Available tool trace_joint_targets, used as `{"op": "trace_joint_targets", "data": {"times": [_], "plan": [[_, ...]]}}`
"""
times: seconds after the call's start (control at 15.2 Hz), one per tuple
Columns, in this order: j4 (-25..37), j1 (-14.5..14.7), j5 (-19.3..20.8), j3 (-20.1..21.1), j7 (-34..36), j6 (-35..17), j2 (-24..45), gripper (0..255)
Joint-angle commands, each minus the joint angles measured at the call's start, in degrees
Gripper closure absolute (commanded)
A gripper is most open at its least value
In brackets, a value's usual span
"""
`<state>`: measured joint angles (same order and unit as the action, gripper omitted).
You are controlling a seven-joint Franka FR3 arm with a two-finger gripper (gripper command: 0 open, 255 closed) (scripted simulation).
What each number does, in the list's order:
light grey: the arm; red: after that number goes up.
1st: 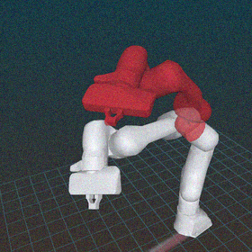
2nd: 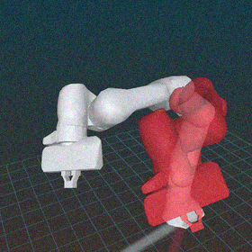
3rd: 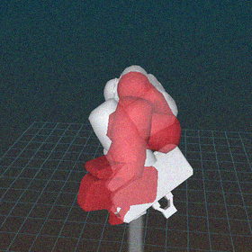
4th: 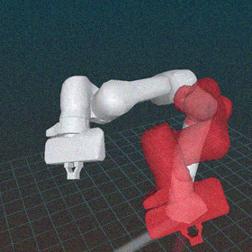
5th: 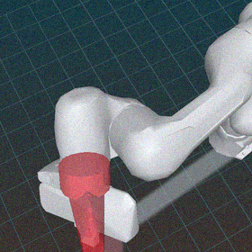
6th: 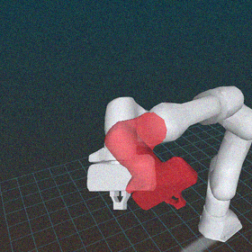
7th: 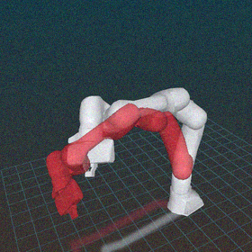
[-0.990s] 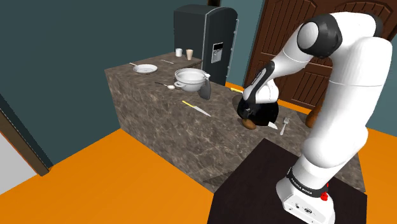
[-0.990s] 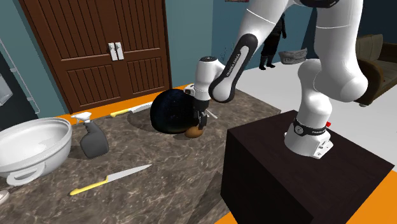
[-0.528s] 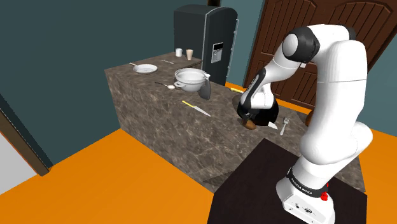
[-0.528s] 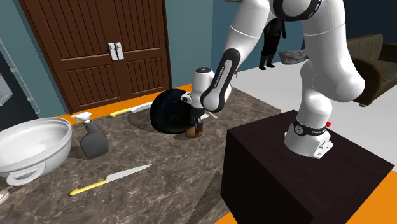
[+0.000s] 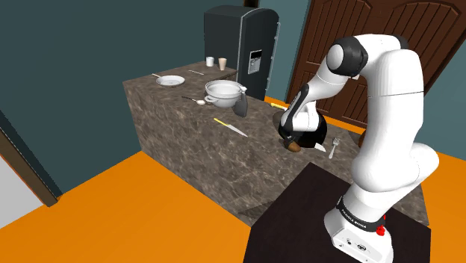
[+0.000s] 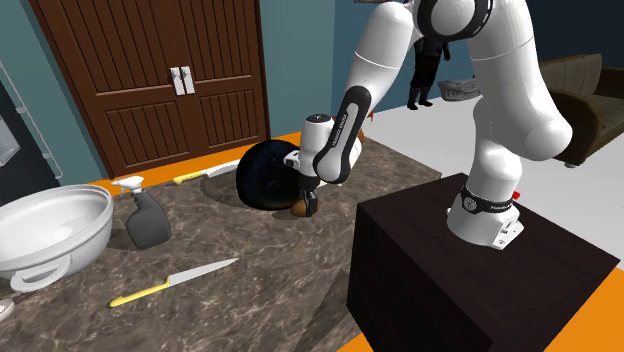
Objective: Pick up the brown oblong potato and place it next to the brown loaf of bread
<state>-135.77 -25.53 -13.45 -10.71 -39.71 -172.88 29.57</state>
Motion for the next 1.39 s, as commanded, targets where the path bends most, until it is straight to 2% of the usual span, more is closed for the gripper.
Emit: {"op": "trace_joint_targets", "data": {"times": [0.0, 0.13, 0.2, 0.79, 1.32], "plan": [[0.03, -0.04, -0.01, 0.03, -0.02, -0.03, 0.05, 0], [0.02, -0.03, -0.01, 0.02, -0.01, -0.02, 0.04, 0], [0.02, -0.03, -0.01, 0.02, -0.01, -0.02, 0.04, 255], [0.03, -0.04, -0.01, 0.03, -0.02, -0.03, 0.05, 255], [-1.91, 3.64, 2.40, -4.26, 1.78, 4.92, -6.60, 255]]}}
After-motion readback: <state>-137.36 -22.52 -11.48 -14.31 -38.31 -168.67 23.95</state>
